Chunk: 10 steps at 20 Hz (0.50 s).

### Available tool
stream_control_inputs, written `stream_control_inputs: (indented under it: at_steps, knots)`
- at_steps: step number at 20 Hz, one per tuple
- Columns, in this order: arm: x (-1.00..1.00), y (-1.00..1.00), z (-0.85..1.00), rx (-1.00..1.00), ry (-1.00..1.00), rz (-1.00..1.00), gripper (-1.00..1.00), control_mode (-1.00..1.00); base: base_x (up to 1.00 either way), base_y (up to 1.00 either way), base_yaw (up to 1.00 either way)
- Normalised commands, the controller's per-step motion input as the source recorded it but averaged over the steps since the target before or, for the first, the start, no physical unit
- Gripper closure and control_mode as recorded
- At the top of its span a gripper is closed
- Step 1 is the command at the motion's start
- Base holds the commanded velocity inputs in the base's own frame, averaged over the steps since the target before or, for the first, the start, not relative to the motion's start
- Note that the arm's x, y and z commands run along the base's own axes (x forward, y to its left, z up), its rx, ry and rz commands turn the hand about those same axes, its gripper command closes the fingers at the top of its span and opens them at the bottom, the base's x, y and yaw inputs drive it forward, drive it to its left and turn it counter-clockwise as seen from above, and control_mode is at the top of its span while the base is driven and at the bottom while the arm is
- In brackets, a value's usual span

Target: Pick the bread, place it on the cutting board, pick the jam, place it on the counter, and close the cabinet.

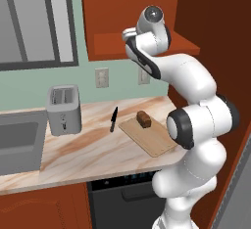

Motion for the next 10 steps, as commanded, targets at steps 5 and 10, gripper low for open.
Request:
stream_control_inputs:
  at_steps: [5,10]
  knots:
    - [0.01,0.02,-0.04,0.0,0.03,0.0,1.0,-1.0,0.0,0.0,0.0]
    - [0.0,0.0,0.0,0.0,0.01,0.02,1.0,-1.0,0.0,0.0,0.0]
